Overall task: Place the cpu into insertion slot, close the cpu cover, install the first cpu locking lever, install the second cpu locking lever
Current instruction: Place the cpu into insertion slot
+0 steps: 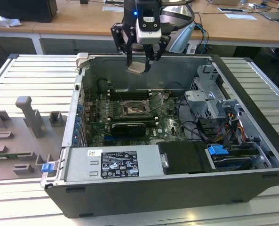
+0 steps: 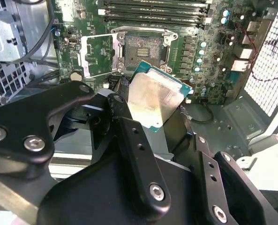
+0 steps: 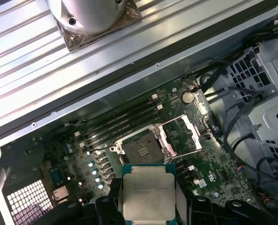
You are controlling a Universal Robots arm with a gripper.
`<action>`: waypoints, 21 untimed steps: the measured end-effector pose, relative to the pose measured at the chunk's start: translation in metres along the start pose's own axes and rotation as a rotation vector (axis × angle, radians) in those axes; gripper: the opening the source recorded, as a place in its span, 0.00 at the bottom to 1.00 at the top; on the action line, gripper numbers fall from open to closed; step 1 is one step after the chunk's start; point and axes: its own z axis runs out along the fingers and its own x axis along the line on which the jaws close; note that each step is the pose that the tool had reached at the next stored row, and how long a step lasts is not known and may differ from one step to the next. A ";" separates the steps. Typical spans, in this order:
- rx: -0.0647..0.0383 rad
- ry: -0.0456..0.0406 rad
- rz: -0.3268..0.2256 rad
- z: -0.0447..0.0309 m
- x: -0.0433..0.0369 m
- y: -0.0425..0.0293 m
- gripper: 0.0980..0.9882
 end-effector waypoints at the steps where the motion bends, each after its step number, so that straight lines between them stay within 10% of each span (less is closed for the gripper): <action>1: 0.000 -0.0015 0.017 0.0002 0.0000 0.0000 0.50; 21: -0.007 -0.0377 0.422 0.0217 -0.0005 -0.0018 0.50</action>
